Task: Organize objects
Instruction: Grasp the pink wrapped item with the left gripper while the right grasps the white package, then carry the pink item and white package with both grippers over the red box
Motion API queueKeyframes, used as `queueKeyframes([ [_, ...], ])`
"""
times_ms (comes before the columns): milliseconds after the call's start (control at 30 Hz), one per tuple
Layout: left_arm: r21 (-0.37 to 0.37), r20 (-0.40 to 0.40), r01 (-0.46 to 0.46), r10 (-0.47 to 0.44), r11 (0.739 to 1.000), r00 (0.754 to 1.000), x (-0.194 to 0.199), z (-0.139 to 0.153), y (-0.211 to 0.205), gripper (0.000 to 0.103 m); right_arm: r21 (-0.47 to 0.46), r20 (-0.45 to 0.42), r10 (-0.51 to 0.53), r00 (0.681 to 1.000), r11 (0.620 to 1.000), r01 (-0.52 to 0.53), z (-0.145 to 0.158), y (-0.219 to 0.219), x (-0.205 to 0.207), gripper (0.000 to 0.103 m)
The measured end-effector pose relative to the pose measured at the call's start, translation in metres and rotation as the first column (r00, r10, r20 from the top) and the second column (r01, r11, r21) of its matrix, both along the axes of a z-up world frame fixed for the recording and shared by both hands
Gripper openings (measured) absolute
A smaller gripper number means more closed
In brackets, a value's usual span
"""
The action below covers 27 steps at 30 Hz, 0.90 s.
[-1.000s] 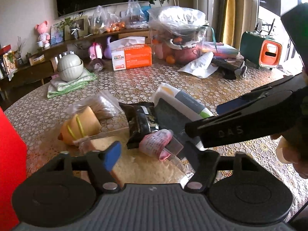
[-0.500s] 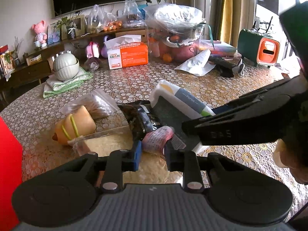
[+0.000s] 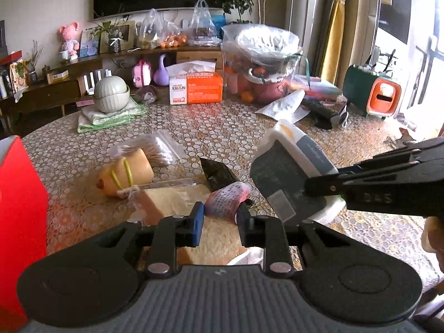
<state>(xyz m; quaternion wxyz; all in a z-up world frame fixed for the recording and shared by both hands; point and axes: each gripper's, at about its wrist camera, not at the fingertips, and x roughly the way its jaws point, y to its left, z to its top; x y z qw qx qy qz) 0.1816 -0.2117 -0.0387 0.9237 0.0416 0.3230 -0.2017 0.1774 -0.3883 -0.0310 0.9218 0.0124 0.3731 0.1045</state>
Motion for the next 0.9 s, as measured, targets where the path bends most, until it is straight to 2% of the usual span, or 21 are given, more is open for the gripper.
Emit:
queueKeyframes([
  [367, -0.049, 0.047, -0.021, 0.023, 0.999, 0.999, -0.035, 0.032, 0.030, 0.024, -0.032, 0.032, 0.070, 0.997, 0.997, -0.069, 0.040, 0.043, -0.046, 0.012],
  [667, -0.102, 0.079, -0.064, 0.072, 0.993, 0.994, -0.061, 0.058, 0.079, 0.024, -0.044, 0.072, 0.151, 0.986, 0.988, -0.148, 0.067, 0.096, -0.064, 0.012],
  [900, -0.109, 0.108, -0.109, 0.121, 0.988, 0.987, -0.074, 0.073, 0.125, 0.024, -0.048, 0.083, 0.222, 0.972, 0.975, -0.218, 0.078, 0.142, -0.064, 0.012],
])
